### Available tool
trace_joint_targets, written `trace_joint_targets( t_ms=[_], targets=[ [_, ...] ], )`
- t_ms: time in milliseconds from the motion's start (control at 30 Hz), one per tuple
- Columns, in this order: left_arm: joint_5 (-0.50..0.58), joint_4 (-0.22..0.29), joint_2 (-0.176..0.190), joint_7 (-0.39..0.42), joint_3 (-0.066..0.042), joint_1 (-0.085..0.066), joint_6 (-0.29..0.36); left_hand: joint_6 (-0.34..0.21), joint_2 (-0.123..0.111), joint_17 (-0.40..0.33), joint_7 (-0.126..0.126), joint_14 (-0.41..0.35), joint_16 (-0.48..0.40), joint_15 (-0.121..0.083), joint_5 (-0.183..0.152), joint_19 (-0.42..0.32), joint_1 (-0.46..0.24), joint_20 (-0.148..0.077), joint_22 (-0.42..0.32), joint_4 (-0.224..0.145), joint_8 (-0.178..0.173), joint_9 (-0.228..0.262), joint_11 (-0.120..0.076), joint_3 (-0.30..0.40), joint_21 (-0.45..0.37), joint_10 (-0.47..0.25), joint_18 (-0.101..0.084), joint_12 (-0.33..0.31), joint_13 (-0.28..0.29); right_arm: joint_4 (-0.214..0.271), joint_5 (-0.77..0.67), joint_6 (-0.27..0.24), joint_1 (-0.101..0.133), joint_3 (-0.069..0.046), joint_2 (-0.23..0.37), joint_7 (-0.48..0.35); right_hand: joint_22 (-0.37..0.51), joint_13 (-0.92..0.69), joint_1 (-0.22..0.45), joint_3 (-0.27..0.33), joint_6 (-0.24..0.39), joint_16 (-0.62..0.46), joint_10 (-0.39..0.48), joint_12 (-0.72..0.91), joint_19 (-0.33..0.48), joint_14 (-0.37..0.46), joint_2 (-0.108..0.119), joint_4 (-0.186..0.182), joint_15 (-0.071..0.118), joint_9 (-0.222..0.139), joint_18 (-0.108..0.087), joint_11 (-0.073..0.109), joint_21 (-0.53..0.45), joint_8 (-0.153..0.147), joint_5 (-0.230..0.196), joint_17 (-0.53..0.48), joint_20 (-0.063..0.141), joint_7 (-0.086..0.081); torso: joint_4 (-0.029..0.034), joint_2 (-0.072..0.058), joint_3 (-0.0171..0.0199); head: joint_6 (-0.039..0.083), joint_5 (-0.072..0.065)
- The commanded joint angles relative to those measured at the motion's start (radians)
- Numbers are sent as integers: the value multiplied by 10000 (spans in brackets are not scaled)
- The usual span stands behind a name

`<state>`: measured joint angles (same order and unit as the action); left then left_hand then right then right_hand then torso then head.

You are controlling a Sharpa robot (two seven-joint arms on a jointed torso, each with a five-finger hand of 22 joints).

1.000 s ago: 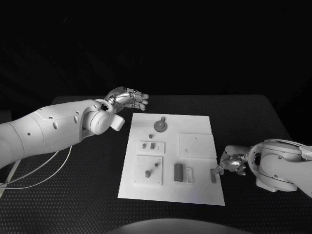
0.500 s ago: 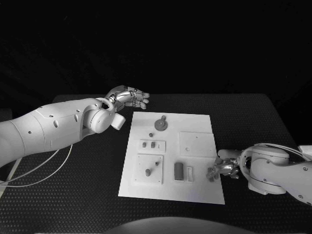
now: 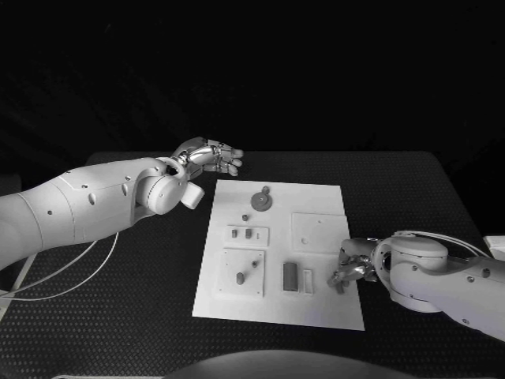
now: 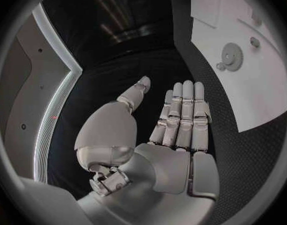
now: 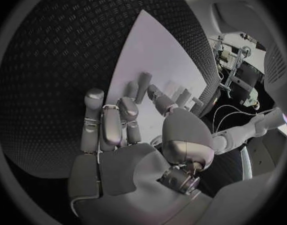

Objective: Assemble the parts on the task board

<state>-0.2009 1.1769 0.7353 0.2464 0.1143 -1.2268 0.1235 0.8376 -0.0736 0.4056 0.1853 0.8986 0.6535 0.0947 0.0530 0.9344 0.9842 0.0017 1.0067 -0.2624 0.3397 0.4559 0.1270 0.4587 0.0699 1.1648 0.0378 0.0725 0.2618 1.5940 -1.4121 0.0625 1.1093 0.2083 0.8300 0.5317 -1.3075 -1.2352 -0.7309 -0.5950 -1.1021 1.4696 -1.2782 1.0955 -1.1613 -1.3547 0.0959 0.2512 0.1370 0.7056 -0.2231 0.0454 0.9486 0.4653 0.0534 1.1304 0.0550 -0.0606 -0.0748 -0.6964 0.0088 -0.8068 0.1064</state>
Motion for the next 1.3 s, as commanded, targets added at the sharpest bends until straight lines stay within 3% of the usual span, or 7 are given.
trace_joint_targets(
  t_ms=[33,267,300,333,667,1033,1300],
  targets=[
    [50,12,-22,51,-7,-9,-144,-77,10,10,-17,0,-66,73,-16,-63,-127,9,-16,56,38,-13,-40,-4,12,13,-11,2,-14,-138,-1163,127,-210,126,-166,38,-180,8,-46,-5,128,39,68,-30,9,51,-26,42,48,6,-387,-23,52,-2058,-36,-7,73,-61,5,-2,5,-4,4],
    [50,17,-18,35,-7,-9,-138,-77,10,10,-17,0,-66,73,-16,-63,-127,9,-16,57,38,-13,-40,-4,12,13,-11,2,-14,-104,-1266,655,-213,133,-186,74,-180,8,-46,-5,128,39,68,-30,9,51,-26,42,48,6,-387,-23,52,-2058,-36,-7,73,-61,1,3,-6,-2,14],
    [50,20,-18,36,-7,-9,-139,-77,10,10,-17,0,-66,73,-16,-63,-127,9,-16,57,38,-13,-40,-4,12,13,-11,2,-14,-87,-1207,720,-213,135,-180,76,-203,226,-1136,-400,981,-76,407,-402,132,300,29,233,4,-179,-382,-105,27,-2520,66,-369,182,-236,-5,4,-7,-4,17],
    [50,24,-19,36,-7,-9,-138,-83,15,15,-15,-3,-72,75,-16,-66,-141,11,-17,67,35,-17,-37,-8,11,7,-13,-1,-16,-66,-1070,825,-213,137,-172,81,-205,237,-1216,-409,1000,-87,438,-425,147,324,13,296,-15,-183,-381,-145,26,-2531,30,-394,181,-246,-6,4,-10,-7,20],
    [50,29,0,26,-6,-9,-115,-92,19,24,-12,-7,-82,77,-16,-71,-151,12,-20,75,34,-22,-35,-10,9,0,-13,-5,-18,172,680,1054,-213,139,-2,70,-212,231,-2151,-30,997,-116,693,-484,448,566,-881,450,-255,-281,-387,-363,70,-2600,-30,-510,-51,-414,-12,2,9,-12,37],
    [50,32,-18,29,-5,-9,-120,-95,23,32,-12,-8,-88,77,-15,-75,-148,11,-22,75,34,-25,-35,-6,7,-2,-12,-6,-19,200,1843,-81,-207,129,238,5,-207,177,-2512,-923,841,3,545,-323,396,386,-1115,433,-255,-366,-387,-351,177,-2578,-34,-268,-147,-402,-11,4,2,-7,16],
    [50,17,-20,35,-5,-9,-128,-96,28,39,-11,-7,-92,77,-15,-77,-149,12,-23,78,36,-27,-35,-4,7,-2,-12,-6,-20,289,3618,-1760,-39,65,281,-287,-194,104,-2385,-991,694,50,375,-154,323,283,-1060,434,-219,-359,-387,-306,238,-2502,-35,-193,-126,-353,2,2,1,13,-3]
  ],
)
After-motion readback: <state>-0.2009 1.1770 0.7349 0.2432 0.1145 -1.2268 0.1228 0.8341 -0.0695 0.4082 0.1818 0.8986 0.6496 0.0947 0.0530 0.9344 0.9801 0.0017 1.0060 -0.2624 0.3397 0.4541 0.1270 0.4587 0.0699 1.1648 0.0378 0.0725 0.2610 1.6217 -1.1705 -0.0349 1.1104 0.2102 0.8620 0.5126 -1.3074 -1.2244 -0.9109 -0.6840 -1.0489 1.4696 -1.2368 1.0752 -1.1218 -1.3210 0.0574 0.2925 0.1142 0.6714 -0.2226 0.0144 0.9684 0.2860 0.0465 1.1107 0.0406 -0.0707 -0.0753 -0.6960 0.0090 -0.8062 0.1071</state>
